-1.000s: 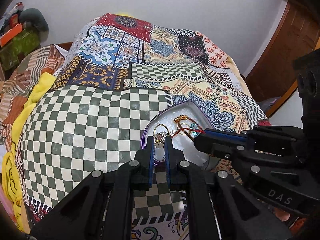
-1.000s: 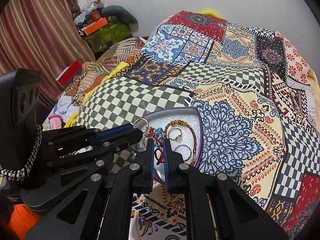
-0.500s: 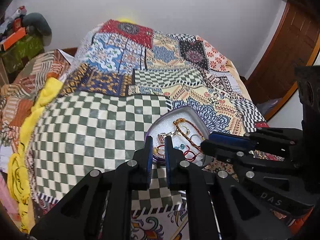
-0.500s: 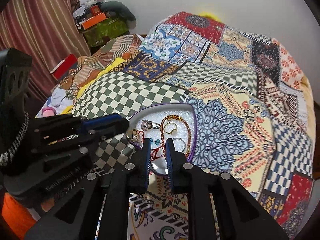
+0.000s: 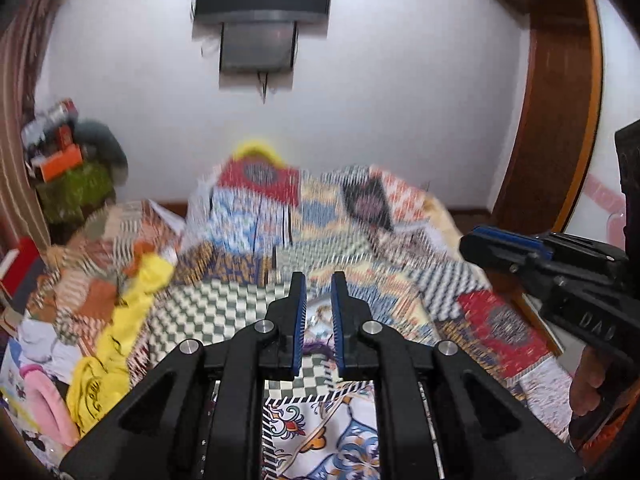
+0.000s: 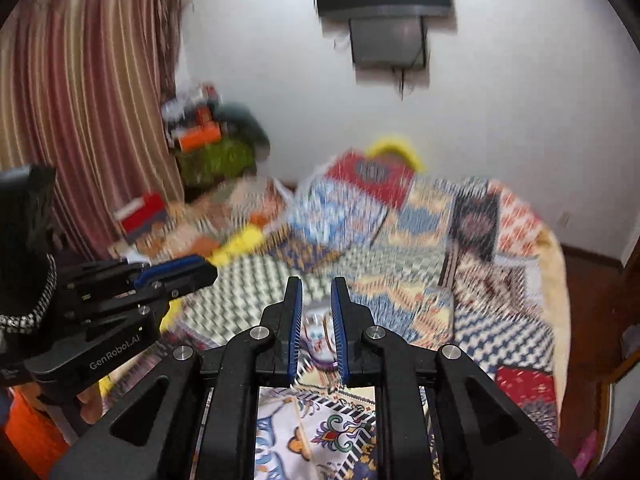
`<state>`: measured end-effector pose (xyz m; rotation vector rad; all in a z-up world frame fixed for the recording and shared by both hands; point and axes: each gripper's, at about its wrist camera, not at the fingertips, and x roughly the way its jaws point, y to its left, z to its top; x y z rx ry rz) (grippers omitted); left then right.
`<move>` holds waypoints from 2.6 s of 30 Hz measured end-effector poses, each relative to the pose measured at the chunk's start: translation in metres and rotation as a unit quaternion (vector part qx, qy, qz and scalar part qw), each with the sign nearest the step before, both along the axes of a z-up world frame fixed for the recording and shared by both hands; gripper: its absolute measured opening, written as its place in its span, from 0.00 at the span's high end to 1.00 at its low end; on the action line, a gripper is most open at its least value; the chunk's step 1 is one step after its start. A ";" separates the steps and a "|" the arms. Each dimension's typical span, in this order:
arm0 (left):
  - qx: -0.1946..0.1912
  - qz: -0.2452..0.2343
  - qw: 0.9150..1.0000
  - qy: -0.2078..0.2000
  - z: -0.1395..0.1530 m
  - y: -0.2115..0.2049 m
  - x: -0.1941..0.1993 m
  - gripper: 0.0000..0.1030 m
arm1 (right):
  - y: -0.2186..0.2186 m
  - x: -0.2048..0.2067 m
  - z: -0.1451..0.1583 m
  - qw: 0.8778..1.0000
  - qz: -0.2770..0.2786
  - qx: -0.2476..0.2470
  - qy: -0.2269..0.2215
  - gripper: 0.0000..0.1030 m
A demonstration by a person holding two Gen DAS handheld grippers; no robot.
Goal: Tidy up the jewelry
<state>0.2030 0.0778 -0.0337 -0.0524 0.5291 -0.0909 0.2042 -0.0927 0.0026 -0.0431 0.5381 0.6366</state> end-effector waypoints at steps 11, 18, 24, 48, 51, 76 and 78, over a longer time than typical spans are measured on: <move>0.027 0.034 0.986 -0.159 0.055 -0.025 -0.135 0.44 | -0.040 -0.115 0.056 0.987 -0.025 0.082 -0.133 0.77; 0.039 0.064 0.975 -0.208 0.058 -0.035 -0.178 0.13 | -0.045 -0.148 0.048 0.978 -0.082 0.082 -0.174 0.19; 0.021 0.076 0.975 -0.209 0.058 -0.035 -0.185 0.09 | -0.045 -0.155 0.046 0.975 -0.108 0.068 -0.184 0.04; 0.014 0.082 0.978 -0.191 0.051 -0.036 -0.189 0.08 | -0.053 -0.168 0.032 0.980 -0.103 0.051 -0.161 0.04; 0.013 0.082 0.979 -0.187 0.048 -0.035 -0.187 0.08 | -0.054 -0.168 0.032 0.981 -0.103 0.051 -0.157 0.04; 0.003 0.074 0.981 -0.178 0.046 -0.036 -0.182 0.07 | -0.059 -0.169 0.037 0.982 -0.106 0.055 -0.145 0.04; 0.002 0.071 0.982 -0.176 0.046 -0.036 -0.182 0.07 | -0.060 -0.168 0.037 0.982 -0.106 0.055 -0.145 0.04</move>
